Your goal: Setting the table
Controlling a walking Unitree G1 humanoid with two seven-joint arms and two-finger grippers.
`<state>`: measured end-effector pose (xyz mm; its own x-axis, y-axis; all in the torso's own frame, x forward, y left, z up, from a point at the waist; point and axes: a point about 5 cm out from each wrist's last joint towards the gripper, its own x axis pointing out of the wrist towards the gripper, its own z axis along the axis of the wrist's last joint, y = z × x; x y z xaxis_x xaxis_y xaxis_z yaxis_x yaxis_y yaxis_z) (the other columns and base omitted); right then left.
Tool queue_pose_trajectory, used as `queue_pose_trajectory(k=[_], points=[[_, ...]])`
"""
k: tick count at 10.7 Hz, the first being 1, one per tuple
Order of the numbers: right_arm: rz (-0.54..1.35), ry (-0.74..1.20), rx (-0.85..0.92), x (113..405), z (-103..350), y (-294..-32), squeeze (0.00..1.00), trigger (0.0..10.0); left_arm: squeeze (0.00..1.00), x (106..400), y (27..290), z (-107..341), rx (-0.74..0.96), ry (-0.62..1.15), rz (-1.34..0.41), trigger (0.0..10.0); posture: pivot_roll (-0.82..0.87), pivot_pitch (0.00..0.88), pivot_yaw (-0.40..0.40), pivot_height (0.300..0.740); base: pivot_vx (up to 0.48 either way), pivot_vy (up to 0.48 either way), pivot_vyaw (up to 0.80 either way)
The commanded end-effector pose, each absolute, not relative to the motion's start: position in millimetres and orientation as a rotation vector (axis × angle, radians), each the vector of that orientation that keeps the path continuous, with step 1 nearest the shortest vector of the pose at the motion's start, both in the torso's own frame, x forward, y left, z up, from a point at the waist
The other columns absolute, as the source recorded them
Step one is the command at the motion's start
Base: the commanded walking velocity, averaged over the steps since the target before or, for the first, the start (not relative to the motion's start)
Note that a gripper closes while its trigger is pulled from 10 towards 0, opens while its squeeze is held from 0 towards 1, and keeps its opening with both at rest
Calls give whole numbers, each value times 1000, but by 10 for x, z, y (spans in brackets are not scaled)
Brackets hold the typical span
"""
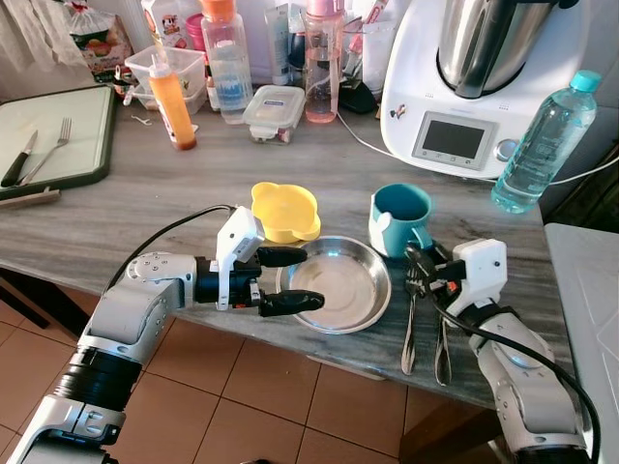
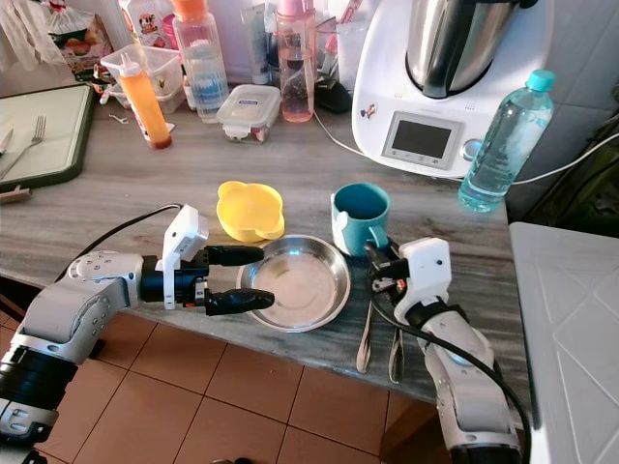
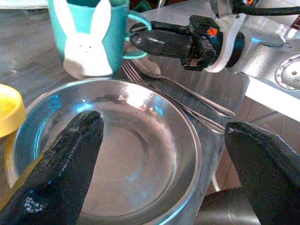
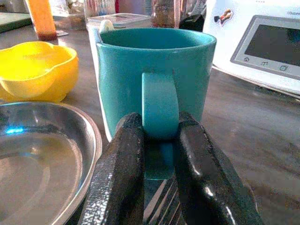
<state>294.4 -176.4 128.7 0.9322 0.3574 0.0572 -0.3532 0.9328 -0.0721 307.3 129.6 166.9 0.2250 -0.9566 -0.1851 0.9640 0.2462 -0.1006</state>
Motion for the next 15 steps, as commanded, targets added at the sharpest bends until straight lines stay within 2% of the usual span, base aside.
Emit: queue_pose_trajectory(k=[1,5,7,8,15], points=[[377,-93,-64,2981,1321,-1760,0,10000,0,3044,1292,1688,48,219,-1336,10000,92,123,37,740,0,0,0],[397,-95,-60,3064,1286,-1704,0,10000,0,3030,1304,1686,55,225,-1337,10000,102,125,38,740,0,0,0],[402,-91,-58,3079,1263,-1685,114,10000,0,3024,1295,1684,55,224,-1339,10000,101,125,39,740,0,0,0],[401,-90,-52,3083,1251,-1688,1000,10000,0,3022,1293,1683,56,224,-1339,10000,101,126,38,740,0,0,0],[393,-129,-81,3087,1322,-1714,1000,10000,0,3015,1288,1682,55,226,-1344,10000,102,120,36,740,0,0,0]])
